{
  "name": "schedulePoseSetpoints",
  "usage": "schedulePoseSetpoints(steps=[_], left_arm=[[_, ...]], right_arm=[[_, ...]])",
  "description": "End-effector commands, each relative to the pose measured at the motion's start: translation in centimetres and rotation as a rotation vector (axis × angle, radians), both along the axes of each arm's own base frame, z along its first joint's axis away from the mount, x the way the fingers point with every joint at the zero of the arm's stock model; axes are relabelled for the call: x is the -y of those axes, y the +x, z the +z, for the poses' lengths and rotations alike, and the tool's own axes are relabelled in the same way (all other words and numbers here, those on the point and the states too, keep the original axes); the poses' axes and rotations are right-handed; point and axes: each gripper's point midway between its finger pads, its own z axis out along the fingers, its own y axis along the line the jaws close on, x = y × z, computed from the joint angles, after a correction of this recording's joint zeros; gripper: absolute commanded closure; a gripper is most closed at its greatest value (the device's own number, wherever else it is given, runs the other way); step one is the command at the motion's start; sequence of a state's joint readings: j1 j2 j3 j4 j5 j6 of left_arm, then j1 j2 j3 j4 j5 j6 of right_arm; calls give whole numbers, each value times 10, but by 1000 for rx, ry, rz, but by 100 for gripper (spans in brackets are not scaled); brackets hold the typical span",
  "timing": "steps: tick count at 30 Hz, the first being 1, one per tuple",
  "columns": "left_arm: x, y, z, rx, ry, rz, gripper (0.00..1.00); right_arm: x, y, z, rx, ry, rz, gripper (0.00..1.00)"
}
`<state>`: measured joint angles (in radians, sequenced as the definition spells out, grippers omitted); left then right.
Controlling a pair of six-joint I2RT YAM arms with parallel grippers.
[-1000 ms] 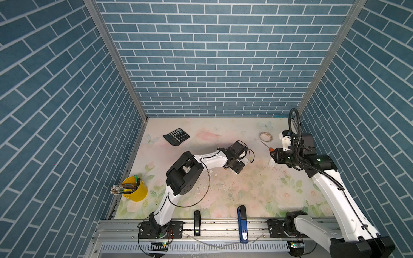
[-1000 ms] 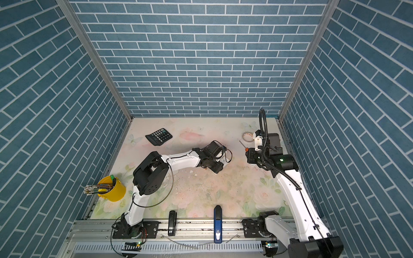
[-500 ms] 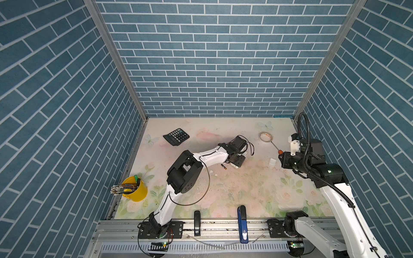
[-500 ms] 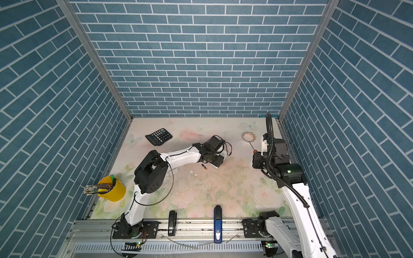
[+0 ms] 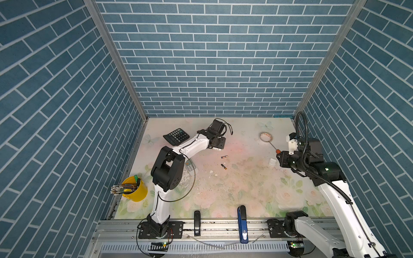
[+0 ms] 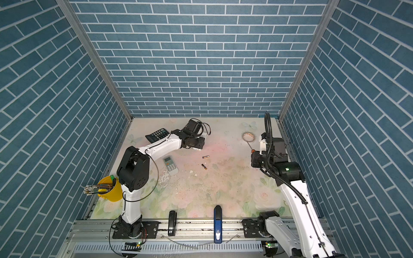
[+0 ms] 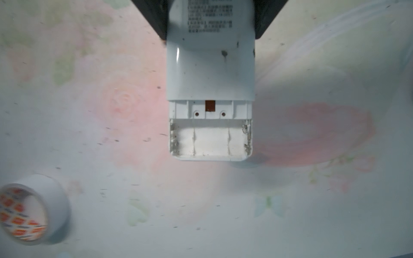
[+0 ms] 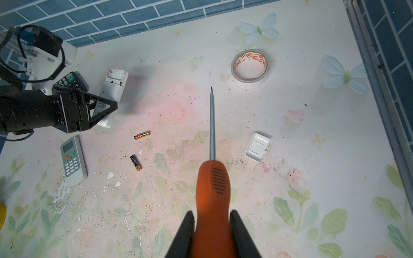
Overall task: Unload the batteries from the remote control
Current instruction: 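Withdraw the screwdriver with the right gripper while the left gripper moves the remote, then put down the white remote with left gripper while right gripper lays down the screwdriver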
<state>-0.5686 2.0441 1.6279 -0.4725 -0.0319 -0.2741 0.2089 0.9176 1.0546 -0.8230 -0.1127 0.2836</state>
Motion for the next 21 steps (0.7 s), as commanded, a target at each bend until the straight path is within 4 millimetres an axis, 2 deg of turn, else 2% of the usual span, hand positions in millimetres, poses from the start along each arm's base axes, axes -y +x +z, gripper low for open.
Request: schedulePoseSetpoints(steps=[1, 5, 11, 17, 21], left_arm=[[-32, 6, -21, -42, 88, 91, 66], [-49, 17, -37, -75, 109, 135, 66], [-57, 26, -58, -110, 114, 155, 65], [-63, 26, -73, -143, 98, 178, 57], [-64, 23, -73, -151, 71, 192, 48]], right_arm=[[-11, 7, -18, -24, 55, 22, 100], [-21, 15, -33, -32, 98, 30, 100], [-31, 29, -48, -29, 120, 49, 100], [-47, 47, -72, -27, 123, 80, 100], [-59, 64, -87, 0, 145, 102, 100]])
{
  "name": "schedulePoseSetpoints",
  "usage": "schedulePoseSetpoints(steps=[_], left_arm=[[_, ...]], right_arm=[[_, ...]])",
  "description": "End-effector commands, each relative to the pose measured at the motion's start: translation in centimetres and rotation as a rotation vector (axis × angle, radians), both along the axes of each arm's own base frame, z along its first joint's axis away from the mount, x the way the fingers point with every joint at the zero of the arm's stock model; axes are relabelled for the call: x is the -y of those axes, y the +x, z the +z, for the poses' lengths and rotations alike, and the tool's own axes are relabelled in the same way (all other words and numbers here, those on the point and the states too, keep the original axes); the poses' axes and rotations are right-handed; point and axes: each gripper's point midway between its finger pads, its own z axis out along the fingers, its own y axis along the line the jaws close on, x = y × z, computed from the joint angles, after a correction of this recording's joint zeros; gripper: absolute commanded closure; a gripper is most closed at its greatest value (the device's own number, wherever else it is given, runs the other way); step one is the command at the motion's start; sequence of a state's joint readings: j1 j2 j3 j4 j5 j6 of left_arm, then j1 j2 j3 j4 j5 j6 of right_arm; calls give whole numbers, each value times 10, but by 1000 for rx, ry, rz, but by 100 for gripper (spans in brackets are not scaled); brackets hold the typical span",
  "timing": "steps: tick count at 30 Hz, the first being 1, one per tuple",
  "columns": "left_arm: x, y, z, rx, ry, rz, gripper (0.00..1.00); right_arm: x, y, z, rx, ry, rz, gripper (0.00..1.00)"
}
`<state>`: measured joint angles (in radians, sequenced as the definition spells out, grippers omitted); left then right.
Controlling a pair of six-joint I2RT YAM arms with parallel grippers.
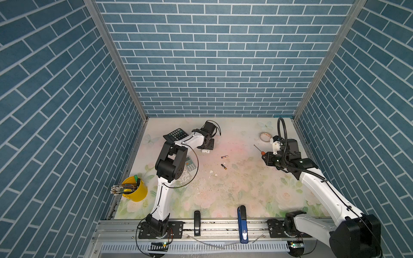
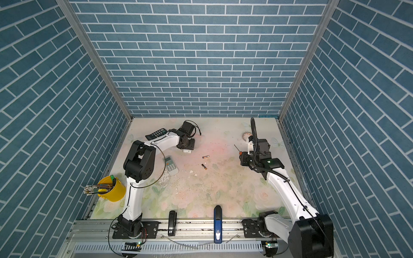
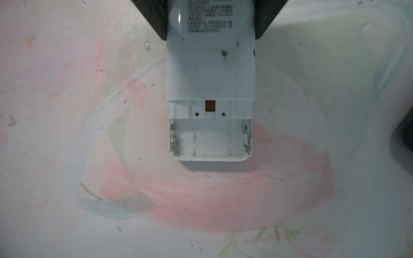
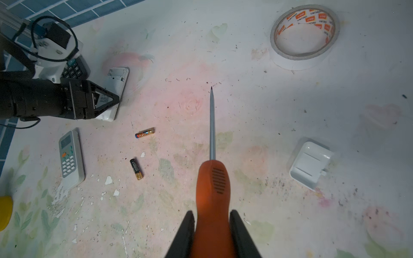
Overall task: Unload the batteries from the remote control
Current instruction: 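Put down the white remote with left gripper while right gripper lays down the screwdriver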
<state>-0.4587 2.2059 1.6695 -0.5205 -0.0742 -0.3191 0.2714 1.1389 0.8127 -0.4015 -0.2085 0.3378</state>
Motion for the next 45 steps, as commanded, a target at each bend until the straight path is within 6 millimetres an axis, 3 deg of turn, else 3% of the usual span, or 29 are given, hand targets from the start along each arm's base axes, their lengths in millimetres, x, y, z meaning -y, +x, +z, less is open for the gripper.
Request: schedulePoseSetpoints(steps=[1, 9, 16, 21, 29, 39, 45], left_arm=[[-4, -2, -1, -13, -28, 29, 46], [-1, -10, -3, -36, -74, 43, 39], [6, -16, 5, -43, -129, 43, 37], [6, -23, 14, -39, -160, 49, 35], [3, -33, 12, -60, -167, 59, 33], [0, -45, 26, -36, -208, 86, 33], [-3, -53, 33, -21, -230, 96, 33]], right_arm=[[-15, 21, 1, 77, 65, 12, 100], [-25, 38, -25, 80, 63, 25, 100], [-24, 42, -60, 30, 16, 19, 100], [-24, 42, -80, 11, -5, 16, 100], [-27, 35, -96, -21, -11, 34, 100], [-28, 13, -117, -116, -37, 52, 64], [-24, 3, -127, -153, -61, 49, 58]])
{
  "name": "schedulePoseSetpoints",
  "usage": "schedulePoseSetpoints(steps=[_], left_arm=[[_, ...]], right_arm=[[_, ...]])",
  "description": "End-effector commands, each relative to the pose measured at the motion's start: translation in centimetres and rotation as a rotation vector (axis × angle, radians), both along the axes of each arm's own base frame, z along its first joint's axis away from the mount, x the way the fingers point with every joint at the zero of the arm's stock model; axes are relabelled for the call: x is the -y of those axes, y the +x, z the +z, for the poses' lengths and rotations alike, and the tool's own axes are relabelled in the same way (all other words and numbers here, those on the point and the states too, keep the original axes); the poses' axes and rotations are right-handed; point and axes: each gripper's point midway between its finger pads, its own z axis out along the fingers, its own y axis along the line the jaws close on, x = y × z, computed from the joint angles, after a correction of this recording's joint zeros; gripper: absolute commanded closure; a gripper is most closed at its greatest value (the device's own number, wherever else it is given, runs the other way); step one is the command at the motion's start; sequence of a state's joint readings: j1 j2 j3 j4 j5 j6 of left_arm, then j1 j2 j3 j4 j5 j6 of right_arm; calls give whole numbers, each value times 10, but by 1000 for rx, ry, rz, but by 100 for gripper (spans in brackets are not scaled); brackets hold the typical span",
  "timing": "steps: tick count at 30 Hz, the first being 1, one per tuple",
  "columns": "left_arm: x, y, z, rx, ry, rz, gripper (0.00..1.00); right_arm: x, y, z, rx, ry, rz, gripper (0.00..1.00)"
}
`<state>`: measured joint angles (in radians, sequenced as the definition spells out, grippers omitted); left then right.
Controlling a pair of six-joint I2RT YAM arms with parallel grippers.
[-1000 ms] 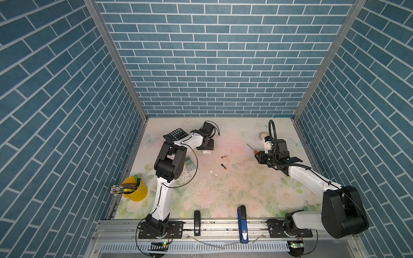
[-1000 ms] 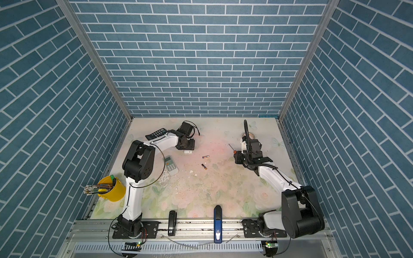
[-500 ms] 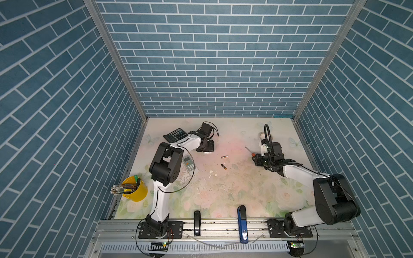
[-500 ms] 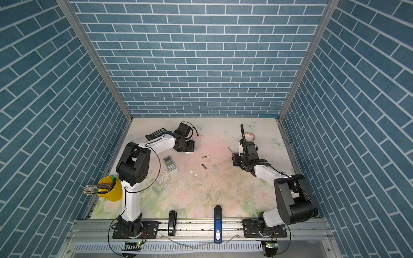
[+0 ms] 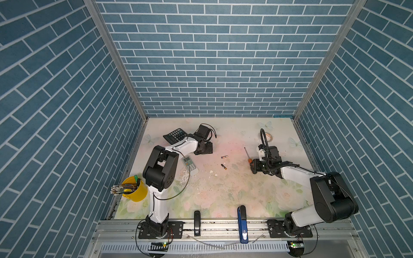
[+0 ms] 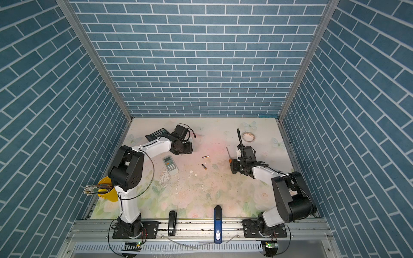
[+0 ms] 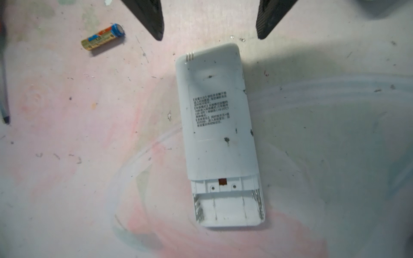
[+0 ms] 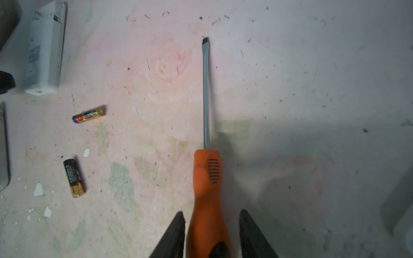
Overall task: Unload the batteries from the remote control
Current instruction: 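Put down the white remote with left gripper while right gripper lays down the screwdriver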
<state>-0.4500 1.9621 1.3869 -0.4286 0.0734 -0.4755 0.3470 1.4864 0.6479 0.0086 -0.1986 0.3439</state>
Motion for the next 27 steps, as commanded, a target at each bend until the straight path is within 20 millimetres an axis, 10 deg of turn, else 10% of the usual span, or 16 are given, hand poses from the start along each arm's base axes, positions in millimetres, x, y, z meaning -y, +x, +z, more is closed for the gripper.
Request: schedulePoseSetpoints(steps=[1, 11, 27], left_arm=[[-2, -3, 7, 13, -24, 17, 33], [-12, -25, 48, 57, -47, 53, 33], [-74, -122, 49, -33, 191, 247, 14]], right_arm=[[6, -14, -15, -57, -30, -16, 57], [6, -20, -19, -90, -40, -15, 58], [9, -11, 97, 105, -70, 12, 47]])
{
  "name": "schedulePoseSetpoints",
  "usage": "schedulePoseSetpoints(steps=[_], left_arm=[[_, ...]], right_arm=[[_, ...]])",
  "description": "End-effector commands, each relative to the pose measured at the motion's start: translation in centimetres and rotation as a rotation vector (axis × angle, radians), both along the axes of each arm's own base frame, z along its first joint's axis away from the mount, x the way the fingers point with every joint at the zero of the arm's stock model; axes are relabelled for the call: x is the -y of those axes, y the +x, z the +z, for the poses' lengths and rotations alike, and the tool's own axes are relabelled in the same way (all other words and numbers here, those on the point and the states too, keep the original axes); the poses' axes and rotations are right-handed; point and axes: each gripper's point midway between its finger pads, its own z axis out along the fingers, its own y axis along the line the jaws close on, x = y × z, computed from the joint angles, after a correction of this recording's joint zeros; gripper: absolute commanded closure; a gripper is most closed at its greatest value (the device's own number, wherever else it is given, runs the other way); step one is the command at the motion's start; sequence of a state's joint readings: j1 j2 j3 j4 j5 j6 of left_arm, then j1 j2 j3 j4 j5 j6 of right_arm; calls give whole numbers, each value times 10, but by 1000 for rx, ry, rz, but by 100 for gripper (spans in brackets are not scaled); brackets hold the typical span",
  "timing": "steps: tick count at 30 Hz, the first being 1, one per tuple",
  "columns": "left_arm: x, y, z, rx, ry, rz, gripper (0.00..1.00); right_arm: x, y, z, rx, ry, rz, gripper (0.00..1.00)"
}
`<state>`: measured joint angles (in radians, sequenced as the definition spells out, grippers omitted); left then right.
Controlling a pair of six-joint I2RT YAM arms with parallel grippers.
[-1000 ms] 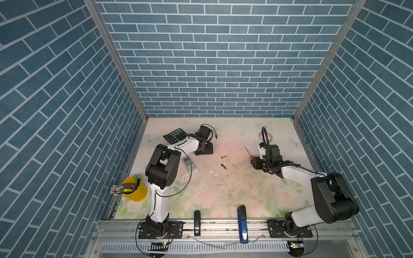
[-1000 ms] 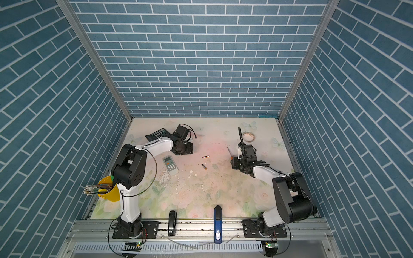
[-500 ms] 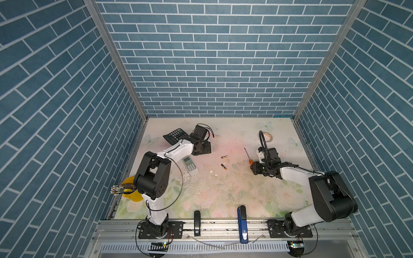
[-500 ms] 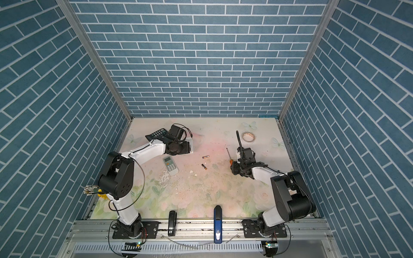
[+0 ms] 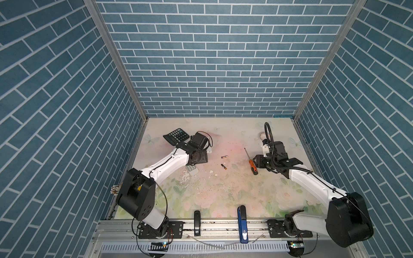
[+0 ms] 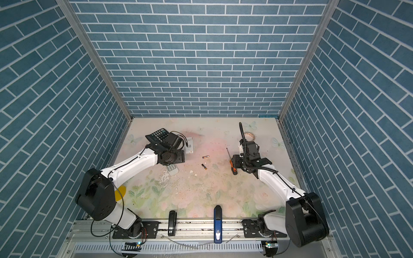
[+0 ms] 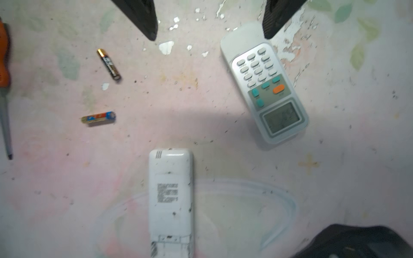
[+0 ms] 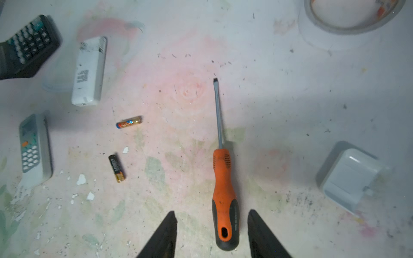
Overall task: Unload the batteries from the remote control
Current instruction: 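Put down the white remote with left gripper while right gripper lays down the screwdriver, then grasp the grey teal-button remote with the left gripper and lift it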
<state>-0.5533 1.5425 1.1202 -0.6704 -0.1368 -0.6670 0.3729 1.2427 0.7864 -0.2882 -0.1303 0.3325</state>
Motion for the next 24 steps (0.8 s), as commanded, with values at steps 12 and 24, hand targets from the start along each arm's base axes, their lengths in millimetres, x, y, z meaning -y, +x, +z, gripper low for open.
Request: schedulePoseSetpoints(steps=[12, 24], left_arm=[[-33, -18, -43, -105, 101, 194, 10], [-23, 13, -78, -132, 54, 226, 12]], right_arm=[[-5, 2, 31, 44, -23, 68, 48], [-4, 5, 26, 46, -49, 78, 48]])
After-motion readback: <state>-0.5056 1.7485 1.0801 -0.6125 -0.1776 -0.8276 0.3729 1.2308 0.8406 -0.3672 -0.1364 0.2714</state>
